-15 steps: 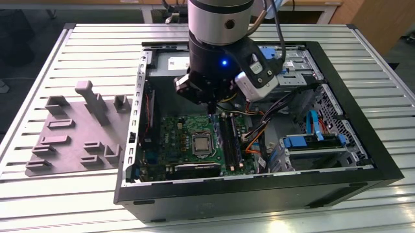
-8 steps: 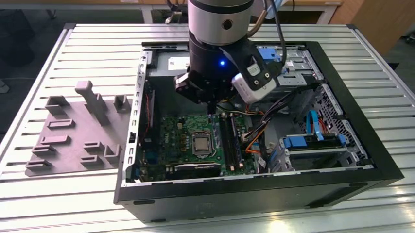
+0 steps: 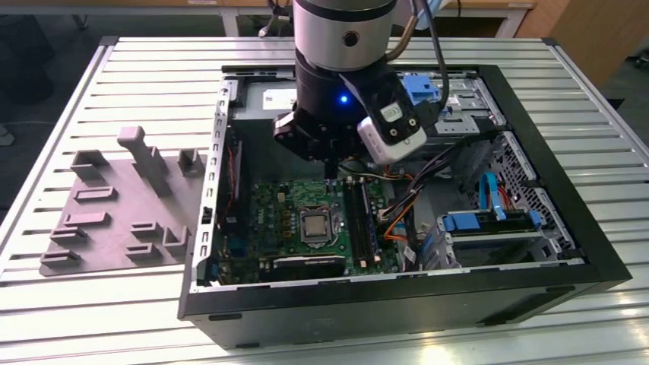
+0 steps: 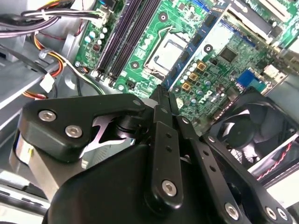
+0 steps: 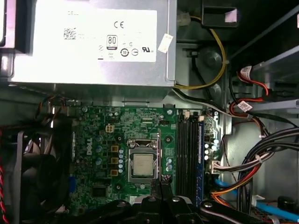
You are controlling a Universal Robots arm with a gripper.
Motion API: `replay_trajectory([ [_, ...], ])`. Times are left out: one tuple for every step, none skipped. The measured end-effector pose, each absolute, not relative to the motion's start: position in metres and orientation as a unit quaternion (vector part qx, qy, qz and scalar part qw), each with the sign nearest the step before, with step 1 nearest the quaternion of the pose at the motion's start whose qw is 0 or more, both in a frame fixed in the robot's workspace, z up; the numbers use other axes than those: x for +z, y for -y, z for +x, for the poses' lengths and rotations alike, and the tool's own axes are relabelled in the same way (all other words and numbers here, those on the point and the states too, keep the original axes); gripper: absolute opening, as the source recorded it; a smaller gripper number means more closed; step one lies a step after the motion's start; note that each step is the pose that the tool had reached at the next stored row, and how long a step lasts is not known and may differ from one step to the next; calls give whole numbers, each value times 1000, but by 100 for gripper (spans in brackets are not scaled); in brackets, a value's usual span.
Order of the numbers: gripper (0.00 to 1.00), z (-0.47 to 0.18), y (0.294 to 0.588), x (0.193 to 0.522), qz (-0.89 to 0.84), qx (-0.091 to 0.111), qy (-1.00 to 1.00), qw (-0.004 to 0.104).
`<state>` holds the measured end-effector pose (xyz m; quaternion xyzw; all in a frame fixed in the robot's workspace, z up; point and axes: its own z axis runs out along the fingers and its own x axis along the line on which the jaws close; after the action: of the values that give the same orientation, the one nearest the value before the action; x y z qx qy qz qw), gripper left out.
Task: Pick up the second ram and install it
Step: 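Insert the second ram into the second slot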
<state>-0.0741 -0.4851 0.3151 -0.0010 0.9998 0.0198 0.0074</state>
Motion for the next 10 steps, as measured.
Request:
replay_trajectory([
  [12,-74,485,315,4,20,-1000,7],
  [12,-74,485,315,10,20,-1000,8],
  [12,-74,485,315,15,20,-1000,8],
  [12,-74,485,315,19,20,-1000,8],
  [12,-74,485,315,21,20,-1000,8],
  [12,-74,485,315,21,20,-1000,8],
  [12,-74,485,315,21,20,-1000,8],
  [12,-74,485,315,21,20,-1000,8],
  [12,-74,485,315,21,20,-1000,8],
  [12,-74,485,315,21,20,-1000,8],
])
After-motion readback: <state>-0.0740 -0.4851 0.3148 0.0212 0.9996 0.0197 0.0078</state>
